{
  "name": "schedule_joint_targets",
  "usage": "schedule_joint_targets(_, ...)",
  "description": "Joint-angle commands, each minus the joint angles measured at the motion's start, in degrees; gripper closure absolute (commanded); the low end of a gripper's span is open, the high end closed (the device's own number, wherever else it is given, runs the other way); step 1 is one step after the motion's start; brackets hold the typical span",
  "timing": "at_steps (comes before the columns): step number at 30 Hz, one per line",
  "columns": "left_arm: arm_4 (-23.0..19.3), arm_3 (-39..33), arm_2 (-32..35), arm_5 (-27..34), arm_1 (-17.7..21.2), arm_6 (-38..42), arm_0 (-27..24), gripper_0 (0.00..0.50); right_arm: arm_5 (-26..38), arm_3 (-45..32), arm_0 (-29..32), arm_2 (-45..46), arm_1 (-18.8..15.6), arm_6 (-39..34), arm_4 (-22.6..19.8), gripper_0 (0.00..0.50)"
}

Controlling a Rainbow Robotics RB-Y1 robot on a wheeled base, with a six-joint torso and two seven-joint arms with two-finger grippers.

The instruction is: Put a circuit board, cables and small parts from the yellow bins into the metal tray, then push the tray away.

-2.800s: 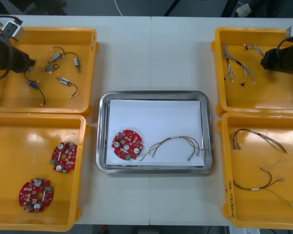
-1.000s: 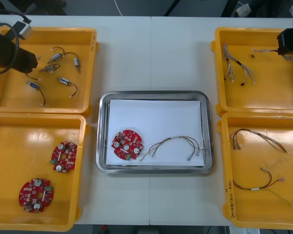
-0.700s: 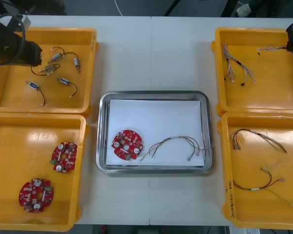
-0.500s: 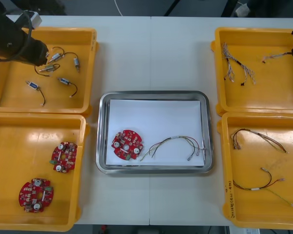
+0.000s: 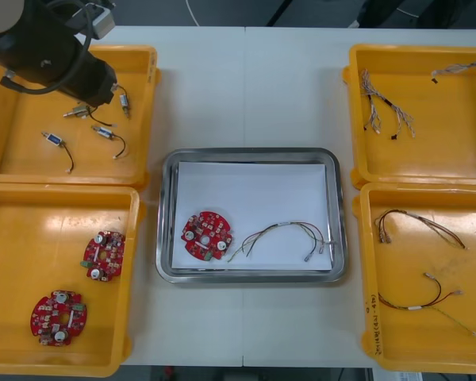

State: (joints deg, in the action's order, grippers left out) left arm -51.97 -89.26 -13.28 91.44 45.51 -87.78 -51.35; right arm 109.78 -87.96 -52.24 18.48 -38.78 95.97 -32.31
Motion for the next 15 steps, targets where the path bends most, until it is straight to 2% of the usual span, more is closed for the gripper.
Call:
schedule_joint_targets(1,1.1,-6.9,0.6,3.6,-2.7,11.1,0.1,0.499,0.2,-5.9,-0.1,0.1,-2.6,-0.7,-4.2,0.5)
schedule_joint_targets(8,2.3,-12.8,-3.2,5.2,-5.5,18.4,0.0,0.499,0.2,-11.5,0.8,-2.0,-2.6,-0.3,-12.0,0.5)
schedule_joint_targets(15,4.2,-15.5,-9.3,5.1,-8.4,24.6,0.0,0.499,0.2,-21.9,5.9,-3.8,-3.1,-0.3,-19.5,0.5)
